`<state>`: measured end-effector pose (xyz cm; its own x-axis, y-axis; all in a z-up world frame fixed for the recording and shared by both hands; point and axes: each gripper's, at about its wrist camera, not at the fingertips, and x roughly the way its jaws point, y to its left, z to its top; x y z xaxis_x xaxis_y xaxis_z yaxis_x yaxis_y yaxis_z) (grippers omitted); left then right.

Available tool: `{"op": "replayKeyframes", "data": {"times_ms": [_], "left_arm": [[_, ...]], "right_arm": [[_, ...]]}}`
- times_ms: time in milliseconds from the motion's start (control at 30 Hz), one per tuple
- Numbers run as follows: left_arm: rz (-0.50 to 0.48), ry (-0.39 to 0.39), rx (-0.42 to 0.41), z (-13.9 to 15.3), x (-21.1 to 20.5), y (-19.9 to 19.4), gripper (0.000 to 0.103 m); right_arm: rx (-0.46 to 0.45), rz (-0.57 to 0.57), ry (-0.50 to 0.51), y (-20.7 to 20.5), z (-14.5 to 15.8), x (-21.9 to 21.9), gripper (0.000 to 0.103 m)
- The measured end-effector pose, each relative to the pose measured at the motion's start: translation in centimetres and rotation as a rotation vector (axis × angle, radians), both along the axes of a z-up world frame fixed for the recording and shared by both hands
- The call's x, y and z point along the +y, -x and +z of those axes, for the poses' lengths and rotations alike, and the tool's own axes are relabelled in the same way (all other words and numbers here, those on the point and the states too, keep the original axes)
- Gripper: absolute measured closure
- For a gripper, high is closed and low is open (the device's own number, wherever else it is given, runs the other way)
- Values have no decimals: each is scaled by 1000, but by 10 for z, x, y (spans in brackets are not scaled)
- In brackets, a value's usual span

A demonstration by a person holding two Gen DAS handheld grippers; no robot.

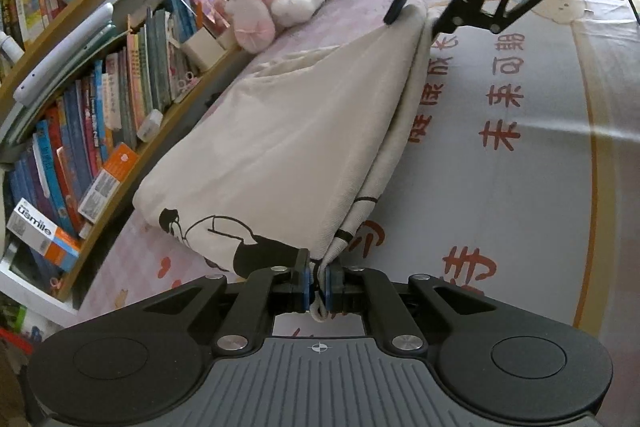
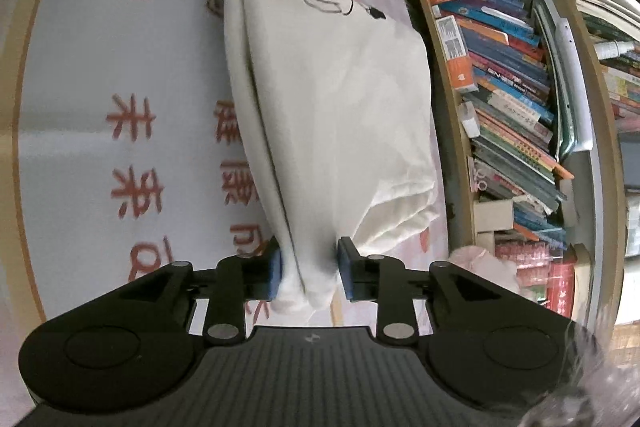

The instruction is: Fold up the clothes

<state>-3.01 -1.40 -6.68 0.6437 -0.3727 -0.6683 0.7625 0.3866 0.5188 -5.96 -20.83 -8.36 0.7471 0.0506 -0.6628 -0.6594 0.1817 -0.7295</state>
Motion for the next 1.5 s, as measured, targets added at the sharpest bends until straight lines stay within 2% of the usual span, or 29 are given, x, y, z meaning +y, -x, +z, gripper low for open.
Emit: {"op": "replayKeyframes", "data": {"times_ms": [133,333,467,600,833,1100,1200,1300,1500], "left_arm": [[17,-24,-13,2,-5,0,90],[17,-38,-19,4,-10,7,89],[6,-49,-6,2,-10,3,96],[13,-20,63,10,-8,-7,99],[-5,64,141,50,2,-1,100],[-102,131,383,104,19,17,100],[-100,174,422,123,24,22,99],[-57,232,453,135,27,13,99],[21,352,492,151,33,-22,99]], "right_arm": [[-1,-10,-26,2,-3,-6,88],[1,-15,-57,5,-7,-14,89],[11,2,-63,5,-8,-18,89],[42,-6,-89,1,-5,-20,90],[228,-53,-201,-2,34,-29,91],[512,-86,-348,16,95,-53,91],[560,-79,-392,26,120,-60,92],[585,-79,-419,27,135,-64,92],[524,-116,-497,-4,165,-72,92]]}}
